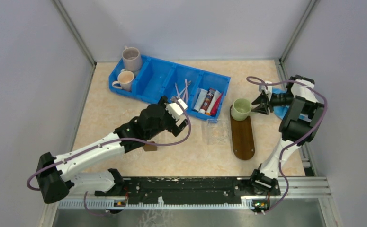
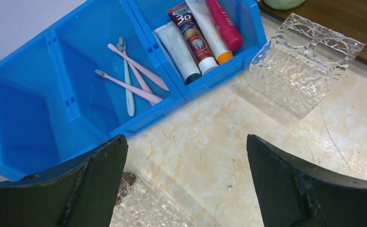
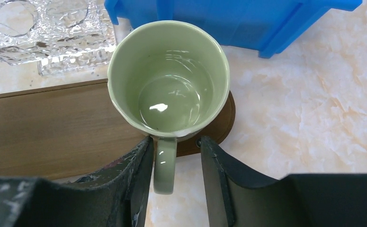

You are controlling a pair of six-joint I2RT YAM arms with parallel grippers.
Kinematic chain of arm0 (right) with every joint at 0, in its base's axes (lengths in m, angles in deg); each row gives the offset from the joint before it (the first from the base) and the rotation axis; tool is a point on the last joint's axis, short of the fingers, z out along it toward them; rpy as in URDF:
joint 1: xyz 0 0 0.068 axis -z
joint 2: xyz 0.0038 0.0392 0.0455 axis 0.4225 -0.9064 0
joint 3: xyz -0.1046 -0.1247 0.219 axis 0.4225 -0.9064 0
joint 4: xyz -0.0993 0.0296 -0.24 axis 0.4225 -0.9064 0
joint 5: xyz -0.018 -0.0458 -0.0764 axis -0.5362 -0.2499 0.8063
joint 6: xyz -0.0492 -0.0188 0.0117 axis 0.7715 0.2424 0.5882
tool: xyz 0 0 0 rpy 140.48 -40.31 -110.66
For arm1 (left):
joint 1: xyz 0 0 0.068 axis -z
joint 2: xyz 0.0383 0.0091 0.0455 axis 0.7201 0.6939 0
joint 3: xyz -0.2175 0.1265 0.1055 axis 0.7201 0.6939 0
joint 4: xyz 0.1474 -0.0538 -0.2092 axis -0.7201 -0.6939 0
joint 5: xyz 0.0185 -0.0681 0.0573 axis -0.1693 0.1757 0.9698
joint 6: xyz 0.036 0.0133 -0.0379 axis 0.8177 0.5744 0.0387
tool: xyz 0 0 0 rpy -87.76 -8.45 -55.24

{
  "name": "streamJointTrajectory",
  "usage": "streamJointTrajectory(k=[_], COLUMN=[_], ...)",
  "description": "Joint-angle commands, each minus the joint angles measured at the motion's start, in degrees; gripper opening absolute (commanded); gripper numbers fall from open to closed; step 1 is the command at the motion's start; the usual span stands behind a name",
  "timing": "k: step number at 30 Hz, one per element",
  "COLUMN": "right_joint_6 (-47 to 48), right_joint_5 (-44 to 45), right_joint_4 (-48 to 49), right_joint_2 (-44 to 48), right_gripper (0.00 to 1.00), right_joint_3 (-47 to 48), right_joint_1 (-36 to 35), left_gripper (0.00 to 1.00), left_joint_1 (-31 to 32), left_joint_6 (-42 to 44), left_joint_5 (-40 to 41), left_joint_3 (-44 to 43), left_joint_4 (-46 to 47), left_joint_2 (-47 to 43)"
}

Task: Prepare toiletry sets of a toothbrush and toothpaste on the tray
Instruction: Place the cup on the tray.

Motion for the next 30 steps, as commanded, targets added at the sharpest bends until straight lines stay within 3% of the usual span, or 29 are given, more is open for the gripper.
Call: streamJointTrajectory(k=[1,10,30], right_joint_6=[12.8,-4.0,-22.0], right_joint_5=[-1.4,6.7,8.6], right_joint_4=[-0.9,15.0,31.4], right_joint_2=[2.4,13.0,16.3], right_gripper=[0.43,0.50,0.45], right_joint_3=[3.1,-7.0,-10.5], right_joint_1=[-0.1,-0.1,-0.3], left_gripper=[0.99,0.99,0.99], left_joint_1=[-0.1,-0.1,-0.1], left_joint_6=[0.5,0.2,0.2], left_joint_5=[-0.1,-1.4,-1.2], left_joint_3=[0.3,0.1,0.1], left_joint_4=[0.2,0.1,-0.2], left_joint_2=[-0.5,-1.6,-2.0])
